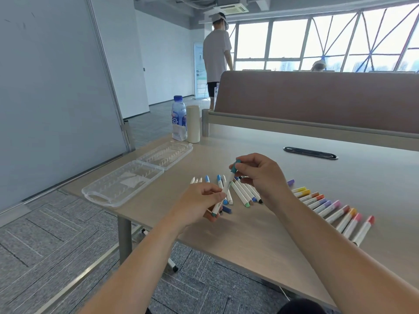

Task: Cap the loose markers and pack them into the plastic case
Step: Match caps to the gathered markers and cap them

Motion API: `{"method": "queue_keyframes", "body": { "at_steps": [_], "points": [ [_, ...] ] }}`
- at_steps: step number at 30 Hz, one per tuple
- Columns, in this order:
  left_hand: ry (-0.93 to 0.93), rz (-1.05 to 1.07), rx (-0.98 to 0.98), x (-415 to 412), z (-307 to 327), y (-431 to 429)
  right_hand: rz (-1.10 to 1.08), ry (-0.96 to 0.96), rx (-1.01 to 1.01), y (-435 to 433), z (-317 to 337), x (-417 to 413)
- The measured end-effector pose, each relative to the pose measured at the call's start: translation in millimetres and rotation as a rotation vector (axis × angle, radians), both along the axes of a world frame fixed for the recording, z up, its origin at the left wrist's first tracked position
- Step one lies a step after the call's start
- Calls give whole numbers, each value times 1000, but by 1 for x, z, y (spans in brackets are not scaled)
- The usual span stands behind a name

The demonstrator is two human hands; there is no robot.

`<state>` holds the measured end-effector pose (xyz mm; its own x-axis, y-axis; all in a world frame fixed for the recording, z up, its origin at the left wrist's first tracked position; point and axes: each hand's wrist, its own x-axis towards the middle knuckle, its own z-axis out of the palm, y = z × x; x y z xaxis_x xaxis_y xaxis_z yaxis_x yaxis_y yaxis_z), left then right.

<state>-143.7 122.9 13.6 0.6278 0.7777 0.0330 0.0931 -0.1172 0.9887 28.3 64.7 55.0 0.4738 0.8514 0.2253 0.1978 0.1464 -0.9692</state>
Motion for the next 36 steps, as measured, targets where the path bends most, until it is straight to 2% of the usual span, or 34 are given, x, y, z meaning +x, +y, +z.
{"method": "queue_keyframes", "body": {
  "at_steps": [21, 27, 32, 36],
  "points": [
    [40, 54, 139, 7, -5, 0, -10, -31, 42, 3, -2, -11],
    [-51, 18, 59, 15, 7, 2, 8, -143, 17, 13, 0, -12],
    [115, 166, 165, 13, 9, 16, -47, -171, -64, 42, 0, 12],
    [85, 172, 165, 9, 8, 28, -68, -318, -184, 65, -20, 29]
  ]
}}
